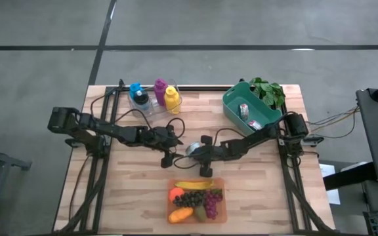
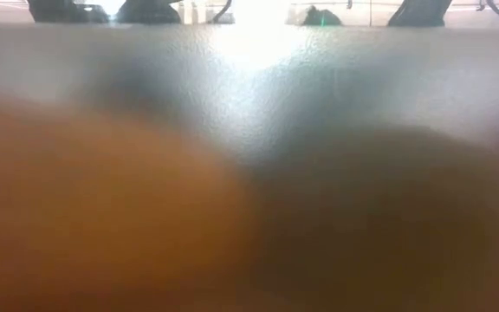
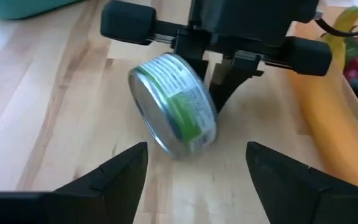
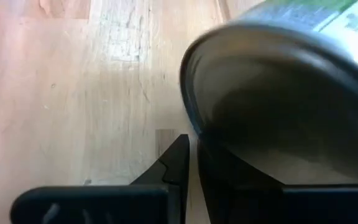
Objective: Pick & Place Food Item
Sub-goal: Put the green and white tuna can into the green bin
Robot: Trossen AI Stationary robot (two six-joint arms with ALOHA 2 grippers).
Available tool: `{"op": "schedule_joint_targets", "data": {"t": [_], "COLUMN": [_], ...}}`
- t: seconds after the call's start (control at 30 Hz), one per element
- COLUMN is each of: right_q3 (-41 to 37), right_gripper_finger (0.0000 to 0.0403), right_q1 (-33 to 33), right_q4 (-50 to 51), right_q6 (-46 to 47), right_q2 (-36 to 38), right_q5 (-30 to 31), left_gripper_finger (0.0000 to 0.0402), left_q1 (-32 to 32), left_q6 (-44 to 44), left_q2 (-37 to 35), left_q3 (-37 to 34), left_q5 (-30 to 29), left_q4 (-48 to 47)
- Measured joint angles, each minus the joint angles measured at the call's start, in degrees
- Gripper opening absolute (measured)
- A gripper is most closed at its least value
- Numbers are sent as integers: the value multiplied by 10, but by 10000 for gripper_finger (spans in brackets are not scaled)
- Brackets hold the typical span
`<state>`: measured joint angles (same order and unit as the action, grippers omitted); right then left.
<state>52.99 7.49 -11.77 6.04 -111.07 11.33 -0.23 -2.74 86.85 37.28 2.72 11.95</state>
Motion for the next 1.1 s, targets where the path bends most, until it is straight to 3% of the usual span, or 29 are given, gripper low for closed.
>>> {"op": "schedule_joint_targets", "data": {"t": [0.4,0.73,0.93,1.1], "right_q3": [0,1,1,0], "right_gripper_finger": [28,28,28,28], "right_q1": [3,6,6,6], "right_q4": [-4,8,65,94], "right_q6": [0,-7,-8,-7], "right_q2": [7,80,109,113], "right_q5": [-6,-37,2,22], "left_gripper_finger": [275,275,275,275], "left_q1": [0,0,-3,-14], "left_q6": [-2,-10,-197,-228], "left_q2": [-3,-24,-25,-25], "left_q3": [0,0,11,54], "left_q5": [2,3,5,2], "left_q4": [-2,-12,-29,-131]}}
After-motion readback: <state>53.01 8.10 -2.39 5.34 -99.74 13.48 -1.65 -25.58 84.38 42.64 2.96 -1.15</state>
